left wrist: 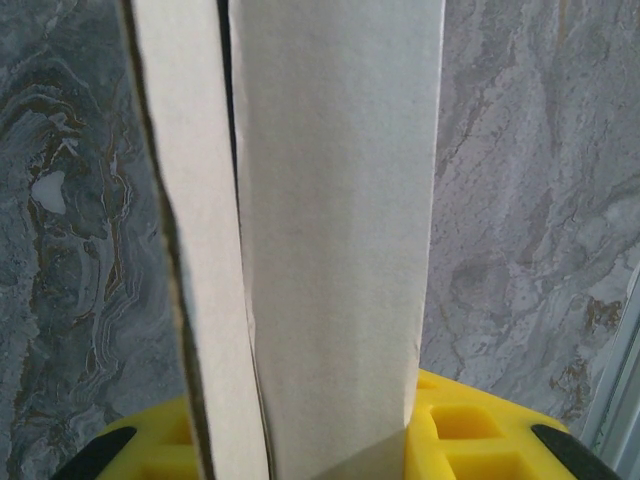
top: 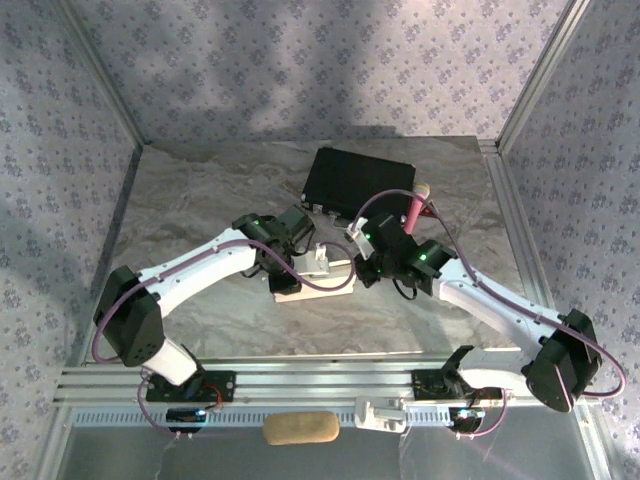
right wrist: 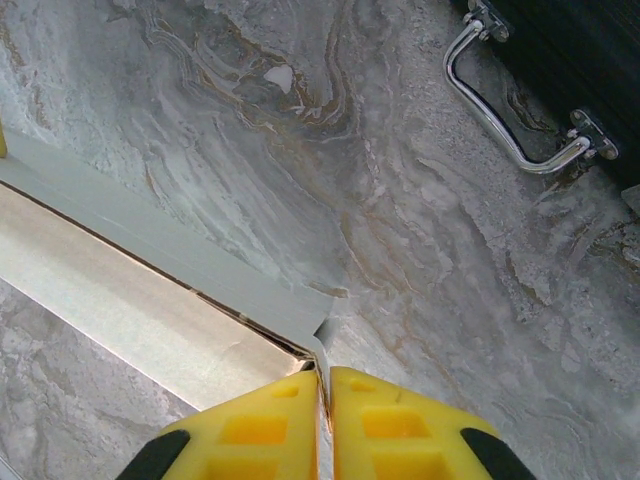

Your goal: Fold the paper box

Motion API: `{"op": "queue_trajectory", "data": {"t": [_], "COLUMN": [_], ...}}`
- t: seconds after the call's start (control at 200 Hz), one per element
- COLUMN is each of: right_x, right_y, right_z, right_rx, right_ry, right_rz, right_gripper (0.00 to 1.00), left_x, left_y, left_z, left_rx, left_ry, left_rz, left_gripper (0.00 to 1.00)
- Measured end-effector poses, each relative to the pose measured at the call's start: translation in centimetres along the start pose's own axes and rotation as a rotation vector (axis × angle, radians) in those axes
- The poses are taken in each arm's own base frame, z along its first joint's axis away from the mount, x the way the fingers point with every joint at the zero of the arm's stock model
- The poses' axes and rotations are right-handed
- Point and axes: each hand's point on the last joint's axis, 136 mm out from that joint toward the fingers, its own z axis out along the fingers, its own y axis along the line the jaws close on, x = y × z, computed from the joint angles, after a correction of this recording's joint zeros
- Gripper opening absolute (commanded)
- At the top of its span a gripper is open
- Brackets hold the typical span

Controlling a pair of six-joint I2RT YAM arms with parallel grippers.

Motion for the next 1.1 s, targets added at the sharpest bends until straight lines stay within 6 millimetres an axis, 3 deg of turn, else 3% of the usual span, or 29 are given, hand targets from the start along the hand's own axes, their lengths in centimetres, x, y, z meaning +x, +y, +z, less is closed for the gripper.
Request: {"op": "queue_trajectory", "data": {"t": [0.39,0.605,1.099], "right_x": [0.00,-0.04,-0.16], "right_y": [-0.14,-0.12,0.41], "right_z": [0.26,0.42,0.43], "right_rx": [0.009,0.010,0.007], "right_ry": [0.007,0.008,0.024], "right_rz": [0.000,0.010,0.144], "right_gripper": [0.12,0.00,0.00], "left_x": [-0.10,-0.13,-0.07], "left_y": [0.07,0.10,0.22], "left_z": [0.03,0.03,0.20], "left_rx": [-0.002,-0.004,-0.008], "left_ry": [-0.003,-0.005,0.002], "left_rz": [0.000,-0.006,-0.038], "left_gripper": [0.28,0.29,0.31]}}
